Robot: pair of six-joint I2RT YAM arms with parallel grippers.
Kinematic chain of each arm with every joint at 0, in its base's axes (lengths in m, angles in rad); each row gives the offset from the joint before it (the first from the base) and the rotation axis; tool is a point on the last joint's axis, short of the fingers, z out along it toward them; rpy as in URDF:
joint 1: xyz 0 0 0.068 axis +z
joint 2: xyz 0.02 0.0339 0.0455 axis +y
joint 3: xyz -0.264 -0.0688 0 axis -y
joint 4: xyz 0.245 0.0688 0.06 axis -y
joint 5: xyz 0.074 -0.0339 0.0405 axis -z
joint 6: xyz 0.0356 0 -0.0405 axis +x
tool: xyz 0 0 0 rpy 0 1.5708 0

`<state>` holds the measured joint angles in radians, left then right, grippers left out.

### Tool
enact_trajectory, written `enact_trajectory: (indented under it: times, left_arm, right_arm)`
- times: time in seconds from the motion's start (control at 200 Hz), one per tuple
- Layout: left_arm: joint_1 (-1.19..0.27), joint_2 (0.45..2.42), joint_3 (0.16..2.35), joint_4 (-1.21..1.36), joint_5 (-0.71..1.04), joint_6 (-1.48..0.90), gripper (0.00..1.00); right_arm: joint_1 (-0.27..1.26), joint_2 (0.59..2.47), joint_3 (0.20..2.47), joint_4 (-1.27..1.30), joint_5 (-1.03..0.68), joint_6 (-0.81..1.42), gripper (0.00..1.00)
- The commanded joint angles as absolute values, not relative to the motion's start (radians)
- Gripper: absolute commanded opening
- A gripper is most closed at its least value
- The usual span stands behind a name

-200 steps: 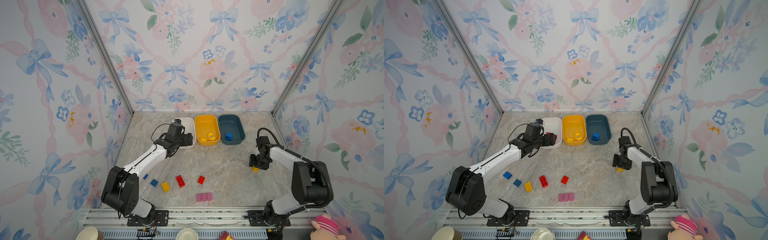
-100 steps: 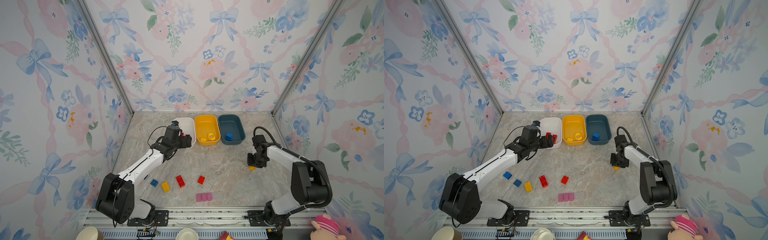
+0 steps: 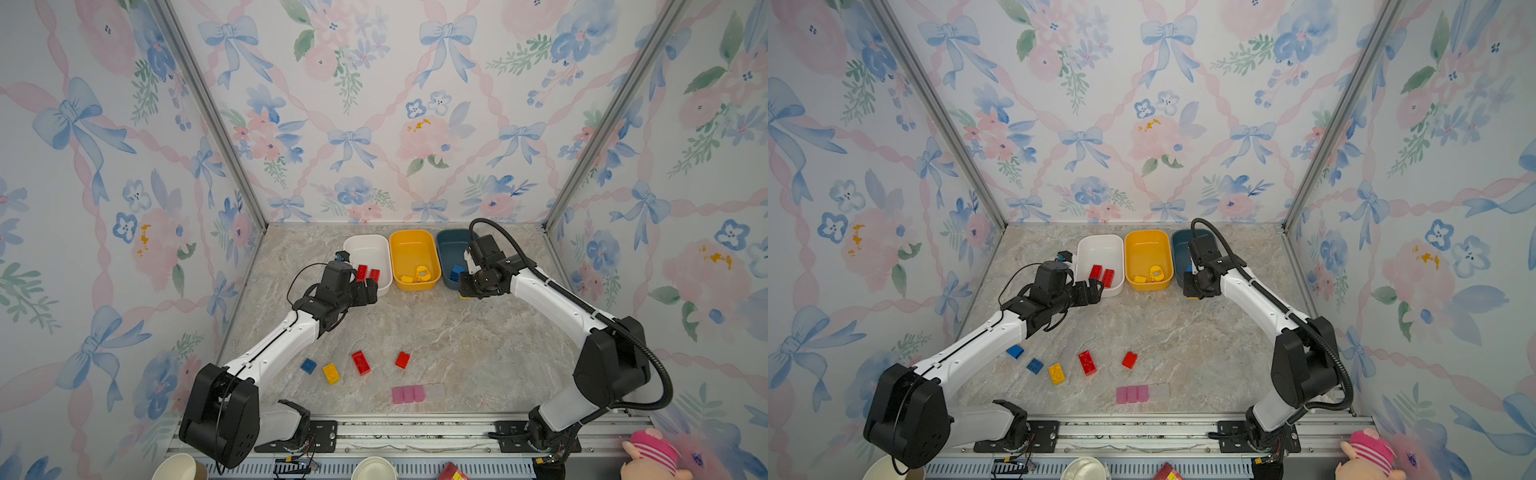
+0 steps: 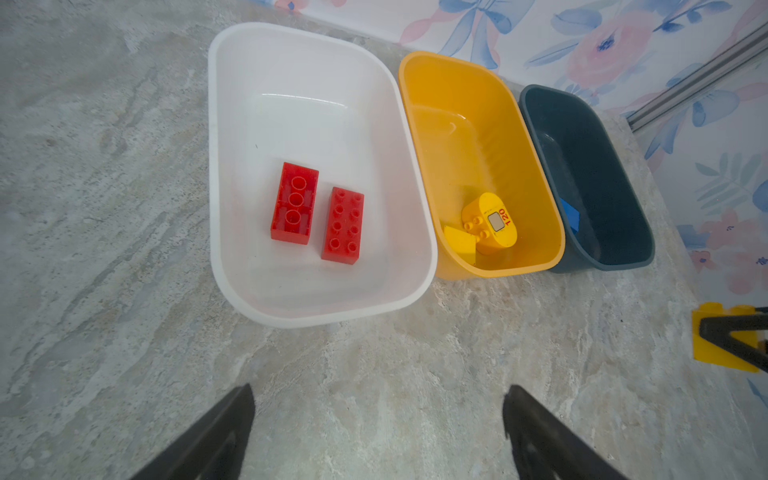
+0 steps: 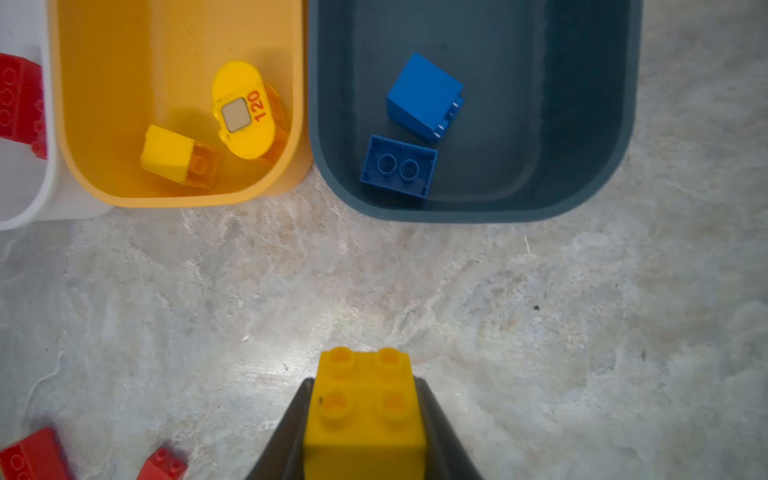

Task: Sort the legos into containers by color
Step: 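Carry the yellow brick to the yellow tub with the right gripper, then release the yellow brick into the yellow tub while the left gripper lowers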

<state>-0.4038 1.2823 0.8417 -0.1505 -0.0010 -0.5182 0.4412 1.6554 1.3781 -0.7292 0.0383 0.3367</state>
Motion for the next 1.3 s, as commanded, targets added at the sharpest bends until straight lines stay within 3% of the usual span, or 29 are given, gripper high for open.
enact_trajectory:
  times: [0.0,0.715,0.955,1.295]
  left_arm:
    - [-0.395,1.251,0.812,-0.139,0.007,-0.537,0.96]
    - [-0.390,1.176,0.694,-0.139,-0.002,-0.583,0.98]
    - [-0.391,1.161,0.657,-0.142,0.009,-0.595,0.98]
    - [-0.464,1.137,0.659,-0.253,-0.066,-0.662,0.98]
  right_arm:
    - [0.482,1.766,1.487,-0.746,0.035,0.336,0.25]
    - [0.546,2.331,2.120,-0.765,-0.067,0.324,0.27]
    - [0.554,2.342,2.121,-0.759,-0.078,0.325,0.54]
    - [0.564,2.179,1.974,-0.704,-0.079,0.323,0.65]
